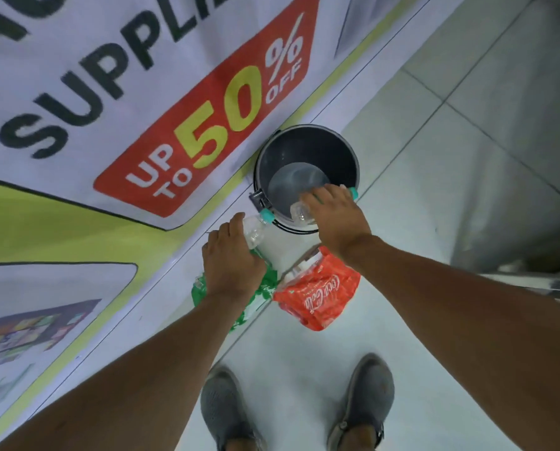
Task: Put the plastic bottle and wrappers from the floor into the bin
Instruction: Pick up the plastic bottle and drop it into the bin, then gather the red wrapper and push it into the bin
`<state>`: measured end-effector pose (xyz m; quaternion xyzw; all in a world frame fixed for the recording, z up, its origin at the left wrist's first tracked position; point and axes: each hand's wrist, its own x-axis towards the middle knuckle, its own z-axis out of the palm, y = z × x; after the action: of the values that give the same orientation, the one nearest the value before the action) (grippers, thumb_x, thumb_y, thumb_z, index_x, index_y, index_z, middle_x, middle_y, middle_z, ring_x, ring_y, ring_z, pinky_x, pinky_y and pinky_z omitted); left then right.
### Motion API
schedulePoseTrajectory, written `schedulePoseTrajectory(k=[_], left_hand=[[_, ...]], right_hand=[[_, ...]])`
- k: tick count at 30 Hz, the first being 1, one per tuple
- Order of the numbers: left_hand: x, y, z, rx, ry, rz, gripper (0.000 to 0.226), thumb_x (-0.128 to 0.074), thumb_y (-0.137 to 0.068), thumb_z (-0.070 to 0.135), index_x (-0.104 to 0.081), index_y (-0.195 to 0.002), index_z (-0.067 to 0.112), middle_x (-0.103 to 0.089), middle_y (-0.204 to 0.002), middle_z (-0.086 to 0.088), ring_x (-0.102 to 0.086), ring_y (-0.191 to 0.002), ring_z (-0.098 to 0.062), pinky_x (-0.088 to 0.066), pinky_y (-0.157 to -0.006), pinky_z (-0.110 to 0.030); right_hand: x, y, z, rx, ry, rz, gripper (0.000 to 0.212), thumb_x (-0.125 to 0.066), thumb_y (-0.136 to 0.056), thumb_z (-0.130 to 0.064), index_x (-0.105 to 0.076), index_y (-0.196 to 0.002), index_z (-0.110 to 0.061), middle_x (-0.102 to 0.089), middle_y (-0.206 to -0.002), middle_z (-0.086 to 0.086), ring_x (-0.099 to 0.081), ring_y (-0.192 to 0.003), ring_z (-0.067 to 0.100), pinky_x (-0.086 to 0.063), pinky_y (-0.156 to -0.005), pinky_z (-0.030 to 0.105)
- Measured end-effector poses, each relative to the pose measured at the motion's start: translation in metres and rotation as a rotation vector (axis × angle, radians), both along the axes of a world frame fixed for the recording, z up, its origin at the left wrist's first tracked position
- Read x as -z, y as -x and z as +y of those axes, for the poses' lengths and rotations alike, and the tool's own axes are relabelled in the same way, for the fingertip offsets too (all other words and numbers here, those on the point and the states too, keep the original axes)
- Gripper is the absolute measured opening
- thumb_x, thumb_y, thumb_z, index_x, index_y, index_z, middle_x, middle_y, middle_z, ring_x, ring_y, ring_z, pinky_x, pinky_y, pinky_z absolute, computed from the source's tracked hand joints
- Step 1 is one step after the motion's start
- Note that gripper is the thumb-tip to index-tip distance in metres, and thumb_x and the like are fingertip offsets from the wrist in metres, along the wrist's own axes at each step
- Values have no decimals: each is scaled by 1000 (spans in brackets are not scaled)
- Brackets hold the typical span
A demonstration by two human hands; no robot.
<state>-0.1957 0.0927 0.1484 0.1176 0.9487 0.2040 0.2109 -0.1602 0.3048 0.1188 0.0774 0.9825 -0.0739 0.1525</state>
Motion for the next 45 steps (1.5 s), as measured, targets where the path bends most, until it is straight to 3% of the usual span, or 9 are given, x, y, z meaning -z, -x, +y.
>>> schedulePoseTrajectory(k=[8,13,19,23,30,34,37,40,45], left_hand=[[19,-27,-13,10,55,-53,80,-72,-71,7,-44,-145,17,-61,-128,-8,-53,-113,-28,-43,-99,-44],[16,-22,-15,64,102,-14,80,-73,-69,6,-46,-144,16,-61,-125,-9,-54,-110,-29,-44,-95,-43],[8,19,48,298,130,58,90,-74,-71,10,-36,-152,15,-59,-133,-13,-54,-121,-33,-45,-100,-47],[15,31,102,449,227,76,88,-73,-71,12,-36,-150,17,-61,-130,-12,-56,-120,-35,-44,-98,-49],[39,26,137,532,333,61,84,-73,-80,21,-34,-154,16,-56,-143,-14,-51,-129,-35,-44,-102,-53],[42,25,131,506,147,189,91,-75,-78,14,-31,-157,16,-48,-152,-14,-43,-141,-34,-39,-114,-54],[41,-3,107,500,18,287,80,-66,-80,9,-37,-154,16,-45,-153,-13,-37,-145,-33,-36,-117,-52],[56,-52,74,528,12,188,72,-65,-76,10,-49,-146,15,-53,-140,-12,-49,-128,-33,-46,-103,-48],[113,-135,34,456,163,-41,80,-76,-71,19,-46,-145,14,-56,-130,-13,-55,-117,-36,-50,-93,-47]], right_hand=[[27,13,2,7,-11,-36,82,-68,-72,5,-40,-145,-18,-54,-137,17,-44,-134,39,-26,-122,54],[19,5,8,57,48,-62,92,-61,-79,8,-21,-158,-19,-31,-160,17,-21,-151,39,-18,-125,53],[0,-50,13,307,143,85,74,-73,-81,-4,-43,-148,-17,-53,-144,12,-46,-135,33,-42,-111,45],[2,-83,19,358,171,3,75,-74,-83,-10,-42,-149,-18,-50,-149,11,-44,-138,34,-45,-109,46],[13,-116,26,334,199,-48,75,-76,-83,-15,-42,-149,-15,-50,-149,13,-44,-138,36,-42,-111,48],[15,-123,26,314,189,-71,78,-79,-81,-19,-42,-150,-17,-51,-148,12,-46,-137,35,-44,-109,47],[20,-135,22,242,179,-46,77,-80,-71,-6,-52,-142,-15,-62,-131,14,-57,-120,38,-50,-99,47],[36,-151,17,158,153,-82,82,-78,-64,0,-53,-140,-13,-64,-122,16,-62,-110,40,-52,-95,49],[80,-174,6,2,189,-246,76,-65,-80,-4,-40,-151,-13,-46,-150,20,-45,-135,43,-42,-109,54]])
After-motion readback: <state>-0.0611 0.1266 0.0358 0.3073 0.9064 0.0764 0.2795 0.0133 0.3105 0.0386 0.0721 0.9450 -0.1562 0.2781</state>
